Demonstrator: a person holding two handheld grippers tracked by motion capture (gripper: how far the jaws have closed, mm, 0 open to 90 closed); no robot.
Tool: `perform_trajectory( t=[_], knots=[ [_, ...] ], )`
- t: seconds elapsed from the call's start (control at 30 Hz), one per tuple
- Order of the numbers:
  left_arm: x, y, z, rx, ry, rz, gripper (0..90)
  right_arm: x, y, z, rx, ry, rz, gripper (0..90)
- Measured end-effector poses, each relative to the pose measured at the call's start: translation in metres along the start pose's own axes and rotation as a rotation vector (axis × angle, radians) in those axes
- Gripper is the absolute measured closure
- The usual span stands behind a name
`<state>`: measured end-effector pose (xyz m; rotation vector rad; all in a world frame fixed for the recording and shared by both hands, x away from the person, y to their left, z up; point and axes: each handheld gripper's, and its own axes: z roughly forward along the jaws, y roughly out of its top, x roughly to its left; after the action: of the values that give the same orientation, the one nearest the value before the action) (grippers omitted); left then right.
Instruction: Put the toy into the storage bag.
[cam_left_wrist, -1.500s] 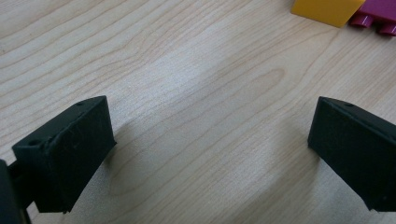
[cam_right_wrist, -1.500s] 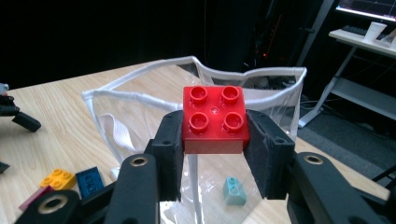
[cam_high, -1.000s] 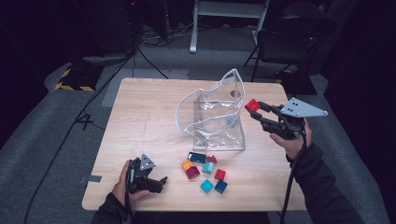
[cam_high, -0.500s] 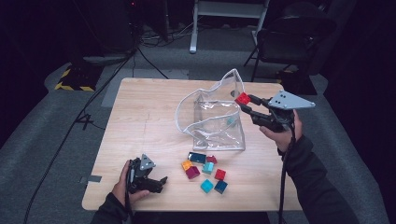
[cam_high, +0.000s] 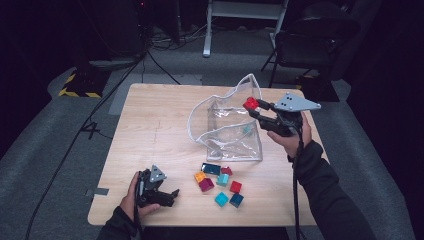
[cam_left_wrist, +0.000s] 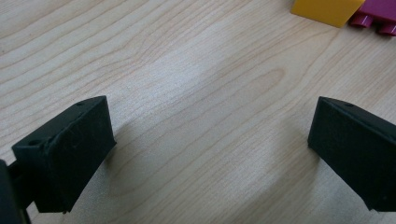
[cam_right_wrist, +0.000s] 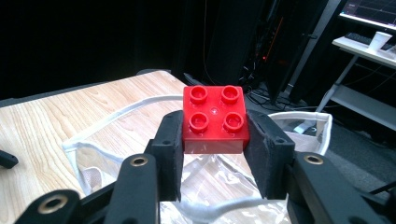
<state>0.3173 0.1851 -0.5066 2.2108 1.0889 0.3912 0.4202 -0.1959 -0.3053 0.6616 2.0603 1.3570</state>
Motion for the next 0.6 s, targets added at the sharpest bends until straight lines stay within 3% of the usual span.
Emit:
perform_trajectory(
  t=[0.33,0.6],
  knots=[
    [0.000,0.000,0.000,-0.001,-0.003,-0.001,0.5,-0.003,-0.006,0.023,0.046,-0.020,0.031,59.3],
    [0.000,0.000,0.000,-0.002,-0.002,-0.003,0.6,-0.006,-0.011,0.026,0.055,-0.038,0.060,58.4]
  ],
)
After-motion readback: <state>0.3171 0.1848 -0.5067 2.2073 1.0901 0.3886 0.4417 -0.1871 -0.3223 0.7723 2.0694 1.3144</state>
